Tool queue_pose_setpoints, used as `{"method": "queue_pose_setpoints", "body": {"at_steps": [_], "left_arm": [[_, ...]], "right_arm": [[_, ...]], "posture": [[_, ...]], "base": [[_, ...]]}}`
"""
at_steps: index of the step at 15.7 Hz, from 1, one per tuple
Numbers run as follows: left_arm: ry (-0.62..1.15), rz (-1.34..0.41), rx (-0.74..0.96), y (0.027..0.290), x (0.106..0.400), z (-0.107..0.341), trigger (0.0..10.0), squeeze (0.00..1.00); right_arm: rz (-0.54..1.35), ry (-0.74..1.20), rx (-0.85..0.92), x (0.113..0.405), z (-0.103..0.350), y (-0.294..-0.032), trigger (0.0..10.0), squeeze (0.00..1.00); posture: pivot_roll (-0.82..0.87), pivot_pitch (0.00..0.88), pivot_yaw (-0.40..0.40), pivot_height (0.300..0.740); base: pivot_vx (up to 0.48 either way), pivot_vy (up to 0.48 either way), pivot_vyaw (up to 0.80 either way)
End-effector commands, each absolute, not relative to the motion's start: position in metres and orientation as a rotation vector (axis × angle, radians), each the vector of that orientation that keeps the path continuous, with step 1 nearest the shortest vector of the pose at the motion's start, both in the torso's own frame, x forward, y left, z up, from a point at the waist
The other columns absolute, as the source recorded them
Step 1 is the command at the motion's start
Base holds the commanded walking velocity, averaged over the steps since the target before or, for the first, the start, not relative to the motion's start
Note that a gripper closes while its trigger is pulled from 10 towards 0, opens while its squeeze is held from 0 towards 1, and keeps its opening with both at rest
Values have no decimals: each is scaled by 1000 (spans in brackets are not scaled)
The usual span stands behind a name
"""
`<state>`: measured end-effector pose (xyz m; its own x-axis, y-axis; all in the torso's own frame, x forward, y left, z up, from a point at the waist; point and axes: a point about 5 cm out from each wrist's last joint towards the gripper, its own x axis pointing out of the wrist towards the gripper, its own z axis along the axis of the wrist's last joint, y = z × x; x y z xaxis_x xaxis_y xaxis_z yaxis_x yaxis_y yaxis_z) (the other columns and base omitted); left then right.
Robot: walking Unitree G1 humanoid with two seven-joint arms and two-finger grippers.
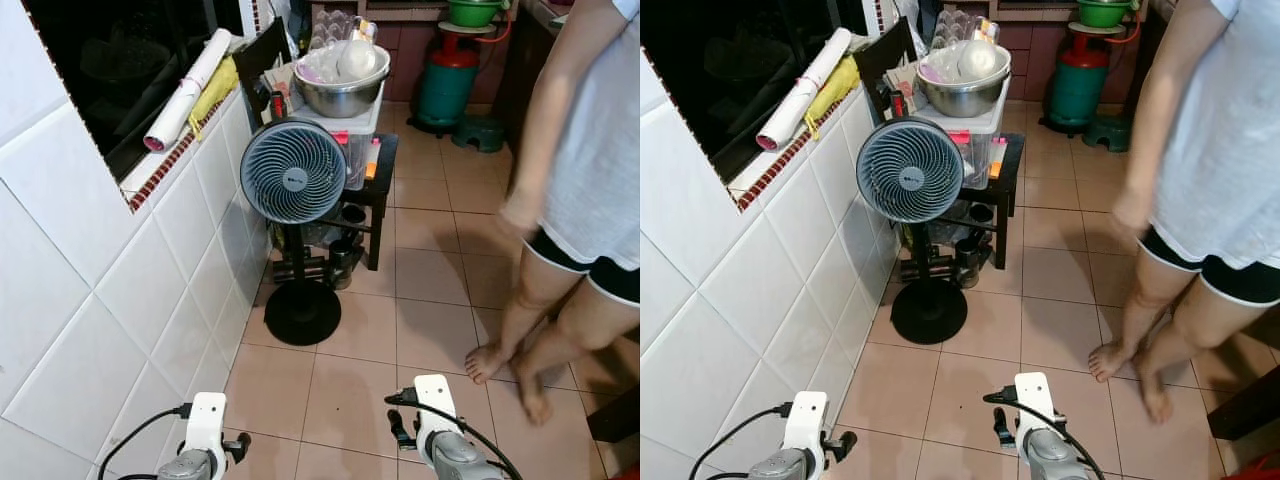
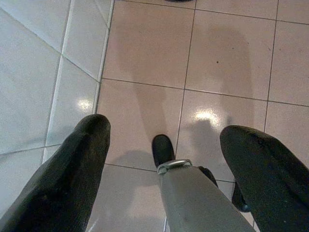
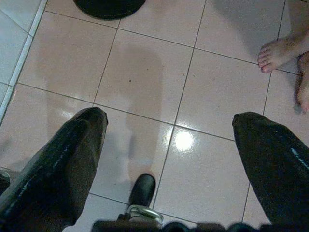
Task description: Setting the table
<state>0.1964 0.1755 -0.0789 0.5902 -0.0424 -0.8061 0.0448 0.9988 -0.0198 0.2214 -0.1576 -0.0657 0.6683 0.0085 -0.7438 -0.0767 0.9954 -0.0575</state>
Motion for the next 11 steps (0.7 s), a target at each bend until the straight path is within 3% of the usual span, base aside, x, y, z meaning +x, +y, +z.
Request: {"method": "queue_pose_setpoints", "body": {"at_steps": [1,11], "left_arm": [[925,-48,14,176,201,-76,10000,0],[925,-63,24,173,203,-76,10000,0]], "right_arm": [[44,823,-72,226,-63,-156,10000,0],[32,831,-62,226,-63,-155,10000,0]], "posture": [[-33,0,45,740],[-37,0,49,740]], "base": [[0,0,0],[0,0,0]]}}
